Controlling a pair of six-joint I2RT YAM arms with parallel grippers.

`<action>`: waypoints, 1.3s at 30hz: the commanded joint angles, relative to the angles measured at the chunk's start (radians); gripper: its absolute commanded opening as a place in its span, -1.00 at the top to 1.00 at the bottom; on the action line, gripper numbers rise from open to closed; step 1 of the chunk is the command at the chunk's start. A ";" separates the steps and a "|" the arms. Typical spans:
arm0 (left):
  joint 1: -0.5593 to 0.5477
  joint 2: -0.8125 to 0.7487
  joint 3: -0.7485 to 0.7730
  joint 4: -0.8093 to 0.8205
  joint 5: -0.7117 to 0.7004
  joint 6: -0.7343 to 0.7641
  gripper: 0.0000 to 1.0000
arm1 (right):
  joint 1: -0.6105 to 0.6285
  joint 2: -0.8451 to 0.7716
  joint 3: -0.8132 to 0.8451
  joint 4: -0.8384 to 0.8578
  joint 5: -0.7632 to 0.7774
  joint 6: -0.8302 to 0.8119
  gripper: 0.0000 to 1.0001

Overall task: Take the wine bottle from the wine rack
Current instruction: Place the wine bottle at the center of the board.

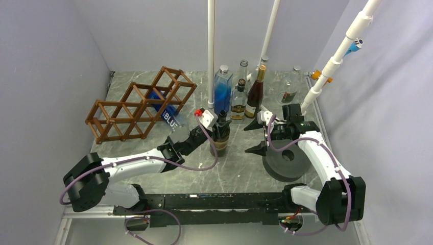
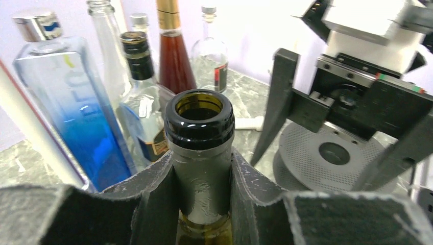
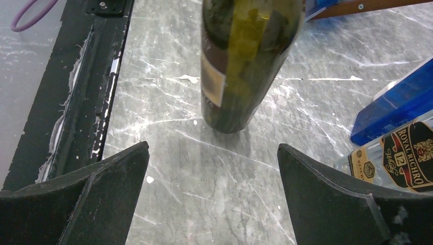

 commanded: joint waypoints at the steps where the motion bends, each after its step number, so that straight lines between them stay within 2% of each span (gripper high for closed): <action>1: 0.068 -0.037 0.088 0.082 0.026 -0.033 1.00 | -0.007 -0.026 0.022 0.012 -0.026 -0.026 -0.99; 18: 0.277 0.091 0.201 0.131 0.035 -0.020 1.00 | -0.008 -0.028 0.014 0.009 -0.021 -0.041 -0.99; 39: 0.402 0.276 0.343 0.204 0.017 0.042 1.00 | -0.008 -0.026 0.013 -0.003 -0.020 -0.065 -0.99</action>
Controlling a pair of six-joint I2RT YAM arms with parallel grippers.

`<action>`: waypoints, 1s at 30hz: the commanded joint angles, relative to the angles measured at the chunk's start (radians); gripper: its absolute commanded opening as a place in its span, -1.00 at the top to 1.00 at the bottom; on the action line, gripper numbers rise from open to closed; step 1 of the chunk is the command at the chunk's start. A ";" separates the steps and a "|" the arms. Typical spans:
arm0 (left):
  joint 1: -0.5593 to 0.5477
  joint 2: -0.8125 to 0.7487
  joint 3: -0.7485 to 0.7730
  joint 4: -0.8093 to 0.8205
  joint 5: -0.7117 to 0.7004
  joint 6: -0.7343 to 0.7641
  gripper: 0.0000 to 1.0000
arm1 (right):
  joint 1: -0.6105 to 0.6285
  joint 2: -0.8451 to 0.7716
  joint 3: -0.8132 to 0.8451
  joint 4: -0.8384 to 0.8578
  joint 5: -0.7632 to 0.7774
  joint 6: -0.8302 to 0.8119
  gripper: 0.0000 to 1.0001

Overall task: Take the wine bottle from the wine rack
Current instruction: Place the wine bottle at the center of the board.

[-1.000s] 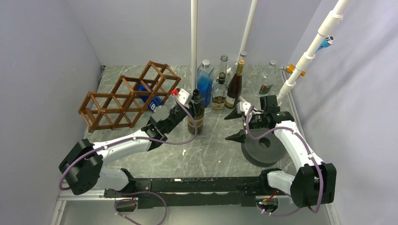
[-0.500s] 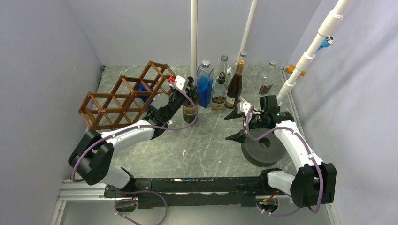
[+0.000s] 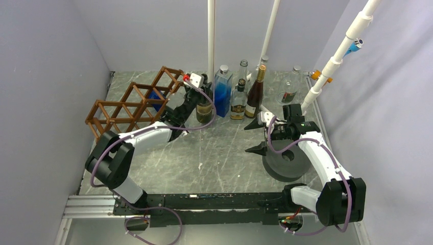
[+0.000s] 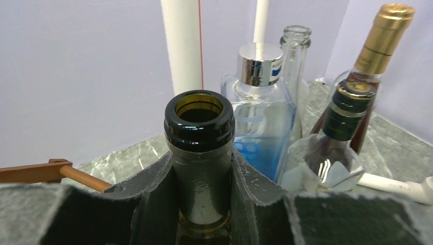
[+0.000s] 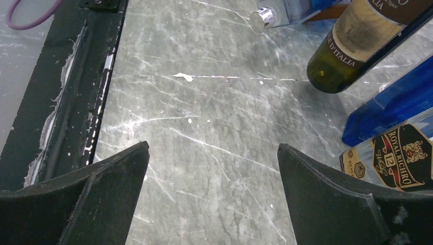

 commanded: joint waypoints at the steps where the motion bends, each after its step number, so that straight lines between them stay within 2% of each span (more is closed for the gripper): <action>1: 0.021 0.001 0.082 0.163 -0.006 0.022 1.00 | -0.005 -0.016 0.013 -0.004 -0.027 -0.036 -0.99; 30: 0.067 0.123 0.140 0.206 -0.029 0.008 1.00 | -0.005 -0.006 0.010 -0.009 -0.026 -0.048 -0.99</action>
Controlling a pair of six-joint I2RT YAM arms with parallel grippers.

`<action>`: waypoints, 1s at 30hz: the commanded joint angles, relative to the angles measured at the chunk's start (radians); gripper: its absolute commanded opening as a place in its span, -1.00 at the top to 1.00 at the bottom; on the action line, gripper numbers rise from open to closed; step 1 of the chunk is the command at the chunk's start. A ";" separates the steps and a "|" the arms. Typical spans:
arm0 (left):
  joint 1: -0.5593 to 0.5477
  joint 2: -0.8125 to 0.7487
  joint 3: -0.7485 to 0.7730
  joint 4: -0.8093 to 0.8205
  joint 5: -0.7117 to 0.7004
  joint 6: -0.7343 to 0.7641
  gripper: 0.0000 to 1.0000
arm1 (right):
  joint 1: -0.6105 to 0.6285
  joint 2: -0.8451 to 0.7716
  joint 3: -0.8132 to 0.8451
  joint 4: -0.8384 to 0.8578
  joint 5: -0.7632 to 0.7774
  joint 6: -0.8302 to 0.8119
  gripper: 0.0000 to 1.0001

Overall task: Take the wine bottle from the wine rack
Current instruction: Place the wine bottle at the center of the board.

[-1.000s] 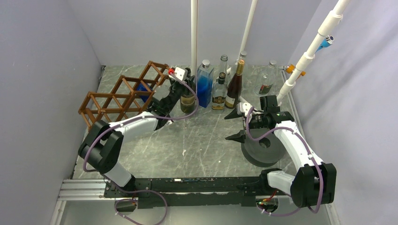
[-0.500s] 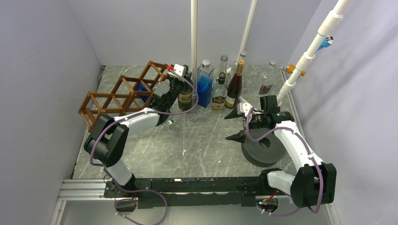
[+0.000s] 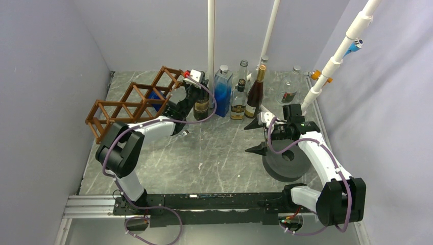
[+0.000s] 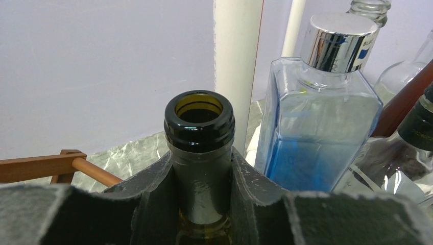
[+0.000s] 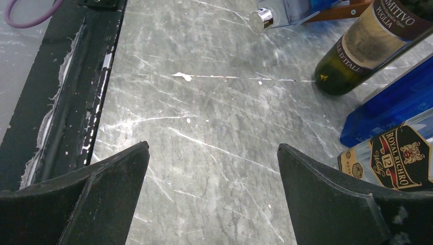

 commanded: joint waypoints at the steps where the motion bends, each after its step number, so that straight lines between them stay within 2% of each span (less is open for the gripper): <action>1: 0.006 -0.018 0.069 0.175 -0.011 -0.001 1.00 | -0.005 -0.006 0.010 -0.008 -0.025 -0.033 -0.99; 3: 0.006 -0.018 0.066 0.175 -0.018 -0.001 0.97 | -0.006 -0.006 0.010 -0.008 -0.025 -0.036 -0.99; 5: 0.006 -0.018 0.054 0.183 -0.025 -0.001 0.67 | -0.005 -0.005 0.010 -0.011 -0.025 -0.038 -0.99; 8: 0.006 -0.022 0.034 0.181 -0.023 -0.001 0.46 | -0.005 -0.004 0.010 -0.011 -0.023 -0.038 -0.99; 17: 0.006 -0.060 -0.012 0.148 -0.020 -0.068 -0.35 | -0.005 -0.004 0.008 -0.008 -0.022 -0.036 -0.99; 30: 0.006 -0.145 -0.023 0.043 0.003 -0.083 -0.61 | -0.005 -0.005 0.008 -0.009 -0.019 -0.034 -0.99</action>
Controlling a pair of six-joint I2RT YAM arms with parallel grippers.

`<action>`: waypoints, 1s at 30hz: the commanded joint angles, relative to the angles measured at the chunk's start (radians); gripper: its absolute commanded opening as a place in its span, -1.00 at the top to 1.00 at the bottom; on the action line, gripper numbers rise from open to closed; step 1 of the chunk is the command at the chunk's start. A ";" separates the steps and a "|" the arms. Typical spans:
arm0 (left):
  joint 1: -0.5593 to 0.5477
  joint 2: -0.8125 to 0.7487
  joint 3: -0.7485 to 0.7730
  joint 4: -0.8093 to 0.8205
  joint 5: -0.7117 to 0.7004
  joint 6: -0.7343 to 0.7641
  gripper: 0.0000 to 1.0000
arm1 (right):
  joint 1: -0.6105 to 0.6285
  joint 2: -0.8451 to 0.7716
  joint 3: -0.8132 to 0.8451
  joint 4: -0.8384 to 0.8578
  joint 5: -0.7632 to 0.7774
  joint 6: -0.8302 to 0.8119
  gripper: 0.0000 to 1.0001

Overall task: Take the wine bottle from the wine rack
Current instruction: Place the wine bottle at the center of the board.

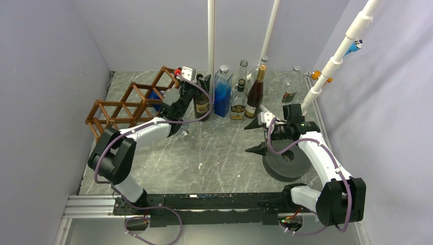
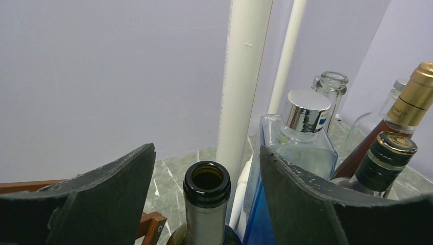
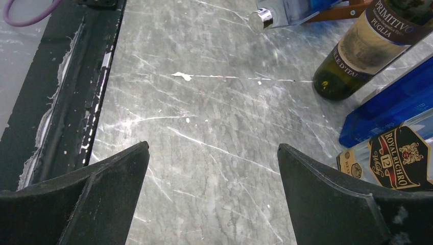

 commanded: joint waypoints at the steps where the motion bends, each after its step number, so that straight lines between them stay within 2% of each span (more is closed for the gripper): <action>1: 0.004 -0.077 -0.002 -0.041 0.019 -0.030 -0.63 | -0.005 -0.006 0.009 -0.008 -0.020 -0.028 -0.99; 20: 0.004 -0.268 0.014 -0.360 0.100 -0.158 -0.99 | -0.006 -0.007 0.010 -0.014 -0.016 -0.034 -0.99; 30: 0.005 -0.368 0.027 -0.515 0.119 -0.208 -0.99 | -0.012 -0.011 0.010 -0.014 -0.016 -0.033 -0.99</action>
